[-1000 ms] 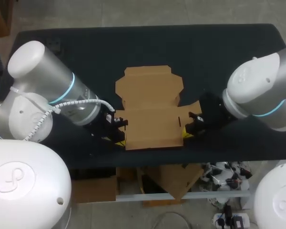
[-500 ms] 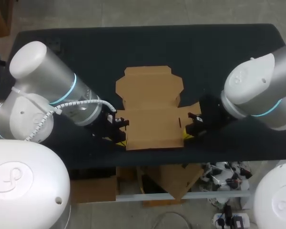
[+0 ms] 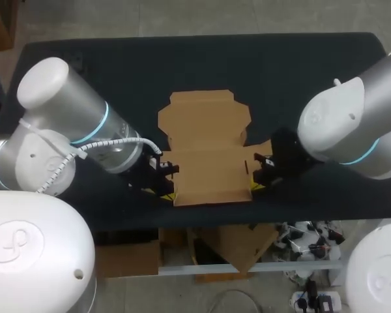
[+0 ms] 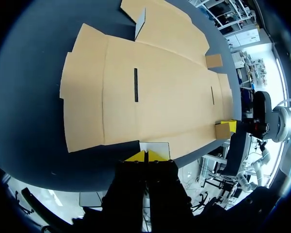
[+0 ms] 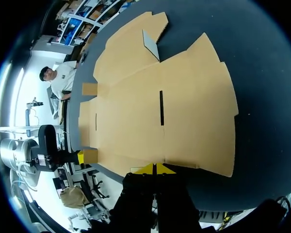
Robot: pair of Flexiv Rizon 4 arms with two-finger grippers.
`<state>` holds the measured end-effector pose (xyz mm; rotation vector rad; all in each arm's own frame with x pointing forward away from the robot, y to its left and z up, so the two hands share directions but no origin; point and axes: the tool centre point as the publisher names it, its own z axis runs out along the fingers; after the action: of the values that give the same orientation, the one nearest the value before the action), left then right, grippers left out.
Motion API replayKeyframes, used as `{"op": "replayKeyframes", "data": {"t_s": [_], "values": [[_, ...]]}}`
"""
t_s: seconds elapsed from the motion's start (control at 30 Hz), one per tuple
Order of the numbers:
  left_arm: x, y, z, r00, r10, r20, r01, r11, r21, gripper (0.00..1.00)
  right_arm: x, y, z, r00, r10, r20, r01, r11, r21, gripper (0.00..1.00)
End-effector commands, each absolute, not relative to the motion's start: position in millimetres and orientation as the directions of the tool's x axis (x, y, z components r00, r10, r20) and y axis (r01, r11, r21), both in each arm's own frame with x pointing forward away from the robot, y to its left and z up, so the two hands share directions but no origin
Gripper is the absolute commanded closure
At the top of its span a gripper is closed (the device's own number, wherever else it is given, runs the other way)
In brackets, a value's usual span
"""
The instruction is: Assemble the packaging by folding the flat box into shape, placing the metal phone stand inside, and closing the box properly
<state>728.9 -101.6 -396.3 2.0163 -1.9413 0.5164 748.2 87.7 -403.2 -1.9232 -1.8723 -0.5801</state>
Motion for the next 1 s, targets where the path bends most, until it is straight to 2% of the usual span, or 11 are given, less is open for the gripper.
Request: {"op": "replayKeyframes", "data": {"t_s": [0.03,1.0], "values": [[729.4,-108.6,-398.0,0.026,-0.897,0.441,-0.998,-0.047,-0.037,1.00,746.9,91.7,-403.1,0.021,0.853,0.522,1.000,-0.030,0.009,1.00],[726.5,-119.5,-402.4,0.064,-0.922,0.383,-0.989,-0.108,-0.097,1.00,741.5,96.7,-411.4,0.036,0.863,0.504,0.999,-0.039,-0.004,1.00]]}}
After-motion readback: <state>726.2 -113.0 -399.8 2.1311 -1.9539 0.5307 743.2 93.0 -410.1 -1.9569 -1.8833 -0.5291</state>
